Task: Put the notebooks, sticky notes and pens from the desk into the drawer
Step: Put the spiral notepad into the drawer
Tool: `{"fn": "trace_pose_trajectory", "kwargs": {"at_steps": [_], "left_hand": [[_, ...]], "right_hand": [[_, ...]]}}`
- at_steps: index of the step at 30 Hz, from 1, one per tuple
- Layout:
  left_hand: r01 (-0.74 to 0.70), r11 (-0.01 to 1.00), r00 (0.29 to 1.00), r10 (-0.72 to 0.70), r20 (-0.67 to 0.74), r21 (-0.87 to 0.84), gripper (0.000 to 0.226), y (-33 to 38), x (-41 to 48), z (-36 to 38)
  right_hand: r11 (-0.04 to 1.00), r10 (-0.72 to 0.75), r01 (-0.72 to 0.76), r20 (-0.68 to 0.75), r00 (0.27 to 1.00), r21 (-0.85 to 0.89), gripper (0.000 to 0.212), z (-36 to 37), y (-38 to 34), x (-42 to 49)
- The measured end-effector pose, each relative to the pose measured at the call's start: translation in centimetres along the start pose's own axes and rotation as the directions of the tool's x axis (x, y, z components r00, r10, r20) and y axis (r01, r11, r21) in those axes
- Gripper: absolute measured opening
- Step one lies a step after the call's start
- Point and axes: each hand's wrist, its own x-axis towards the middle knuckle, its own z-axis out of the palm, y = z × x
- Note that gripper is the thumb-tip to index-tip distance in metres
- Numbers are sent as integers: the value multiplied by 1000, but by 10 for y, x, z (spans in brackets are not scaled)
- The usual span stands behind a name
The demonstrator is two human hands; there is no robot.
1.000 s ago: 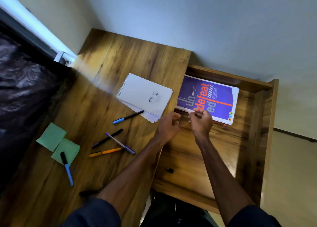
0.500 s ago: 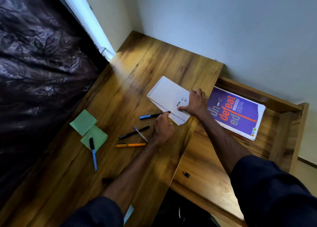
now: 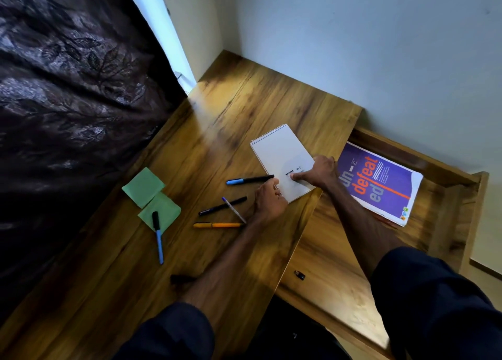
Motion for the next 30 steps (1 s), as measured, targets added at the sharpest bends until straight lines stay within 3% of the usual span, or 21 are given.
{"fn": "trace_pose_trajectory", "kwargs": {"at_steps": [7,14,21,26,27,30], "left_hand": [[-18,1000,999,18,44,-1,59,-4,-6,-9],[-72,996,991,66,113,57,54,-6,-11,-10],[-74,993,993,64,100,94,46,-4,-13,-4],[-7,1000,1000,7,4,17,22,6,-13,-6],[19,999,1000,-19,2,-44,28,9,-12,-6],[140,936,990,-125,67,-324,74,20,-5,-6]], "right_hand": [[990,-40,48,-64,997,129,88,2,8,-27],[950,-126,102,62,990,296,63,-7,27,-43],[866,-118,155,-107,987,475,85,-8,35,-68],[828,-155,257,-236,959,499,49,-22,45,-77],[815,-141,253,-246,959,521,47,-27,47,-80],[743,-99,229,-235,967,629,48,-41,55,-88]]}}
